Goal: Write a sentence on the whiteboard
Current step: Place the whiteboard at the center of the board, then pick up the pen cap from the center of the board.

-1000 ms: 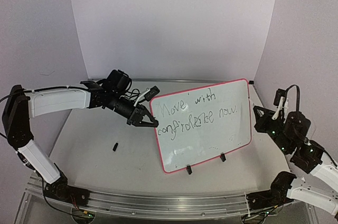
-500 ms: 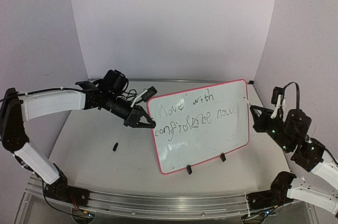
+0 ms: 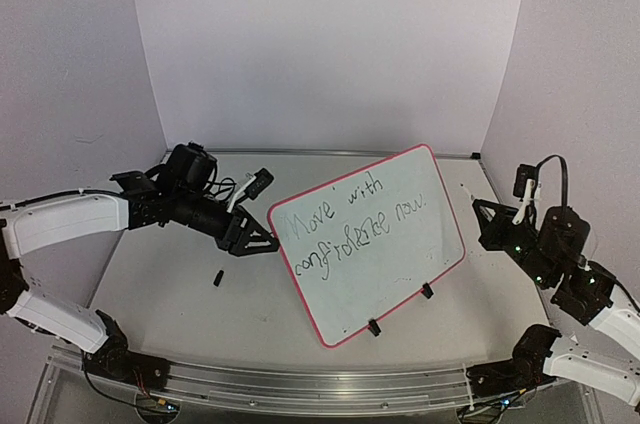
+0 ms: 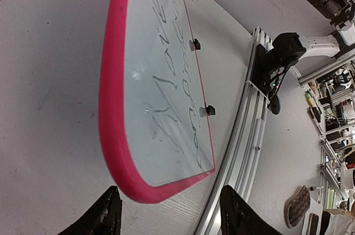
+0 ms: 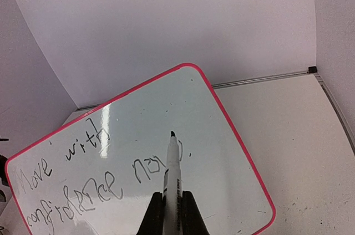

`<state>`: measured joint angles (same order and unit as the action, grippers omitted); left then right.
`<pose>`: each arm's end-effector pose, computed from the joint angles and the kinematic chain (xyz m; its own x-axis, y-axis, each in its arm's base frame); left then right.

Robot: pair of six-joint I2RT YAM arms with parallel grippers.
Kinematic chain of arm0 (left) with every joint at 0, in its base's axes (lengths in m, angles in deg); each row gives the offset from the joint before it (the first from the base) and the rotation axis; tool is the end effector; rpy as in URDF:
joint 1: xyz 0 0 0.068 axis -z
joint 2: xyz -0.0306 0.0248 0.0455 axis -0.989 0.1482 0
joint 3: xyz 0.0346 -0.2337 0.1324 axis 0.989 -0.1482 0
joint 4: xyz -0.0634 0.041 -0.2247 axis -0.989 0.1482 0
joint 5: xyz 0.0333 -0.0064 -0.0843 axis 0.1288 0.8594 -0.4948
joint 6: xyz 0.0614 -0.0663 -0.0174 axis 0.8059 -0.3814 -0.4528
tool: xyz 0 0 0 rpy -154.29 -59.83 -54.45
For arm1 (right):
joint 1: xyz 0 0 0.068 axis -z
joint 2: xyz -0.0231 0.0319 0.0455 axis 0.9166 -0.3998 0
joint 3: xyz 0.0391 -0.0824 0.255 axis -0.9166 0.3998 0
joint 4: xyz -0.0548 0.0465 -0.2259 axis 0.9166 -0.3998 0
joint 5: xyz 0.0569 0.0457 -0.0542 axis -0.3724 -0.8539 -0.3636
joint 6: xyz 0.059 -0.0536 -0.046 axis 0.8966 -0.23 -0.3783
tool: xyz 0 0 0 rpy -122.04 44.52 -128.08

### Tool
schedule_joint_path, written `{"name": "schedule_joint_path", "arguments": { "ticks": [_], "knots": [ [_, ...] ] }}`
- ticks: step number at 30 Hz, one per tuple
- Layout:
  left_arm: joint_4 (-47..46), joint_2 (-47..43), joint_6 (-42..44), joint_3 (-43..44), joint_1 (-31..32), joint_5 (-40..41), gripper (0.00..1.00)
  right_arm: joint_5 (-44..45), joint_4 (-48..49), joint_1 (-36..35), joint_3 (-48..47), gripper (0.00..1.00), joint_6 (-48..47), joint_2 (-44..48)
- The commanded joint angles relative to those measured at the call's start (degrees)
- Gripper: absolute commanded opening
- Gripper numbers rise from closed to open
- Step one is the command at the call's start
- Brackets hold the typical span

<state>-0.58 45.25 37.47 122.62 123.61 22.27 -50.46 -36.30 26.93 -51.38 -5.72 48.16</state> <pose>0.1792 -0.2281 0.2550 -0.5624 0.4204 -0.7120 0.8254 0.3362 -0.4535 0.1393 0.0862 0.2823 -0.2102 0.2617 -0.9420 -0.3555 0.8771 0.3230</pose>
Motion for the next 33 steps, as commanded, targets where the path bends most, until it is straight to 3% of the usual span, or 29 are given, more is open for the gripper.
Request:
{"name": "schedule_joint_path", "arguments": {
  "ticks": [1, 9, 16, 21, 33],
  "knots": [
    [-3.7, -4.4, -4.7, -3.2, 0.3, 6.0, 0.62, -0.1, 0.2, 0.2, -2.1, 0.00, -0.7, 0.4],
    [-3.5, -13.6, -13.5, -9.1, 0.2, 20.4, 0.68, -1.3, 0.2, 0.2, -2.7, 0.00, -1.0, 0.2],
    [5.2, -17.9, -22.7, -11.1, 0.3, 35.2, 0.72, -5.4, 0.1, 0.2, -4.6, 0.00, 1.0, -1.8],
    [6.3, -10.1, -24.1, -13.4, 0.2, 39.9, 0.73, -15.8, 1.0, 0.2, -7.3, 0.00, 0.2, -6.8],
    [1.9, 8.0, -19.4, -10.7, -1.8, 39.7, 0.74, -40.7, 8.3, 0.1, -11.7, 0.00, 4.0, -19.0]
  ]
}}
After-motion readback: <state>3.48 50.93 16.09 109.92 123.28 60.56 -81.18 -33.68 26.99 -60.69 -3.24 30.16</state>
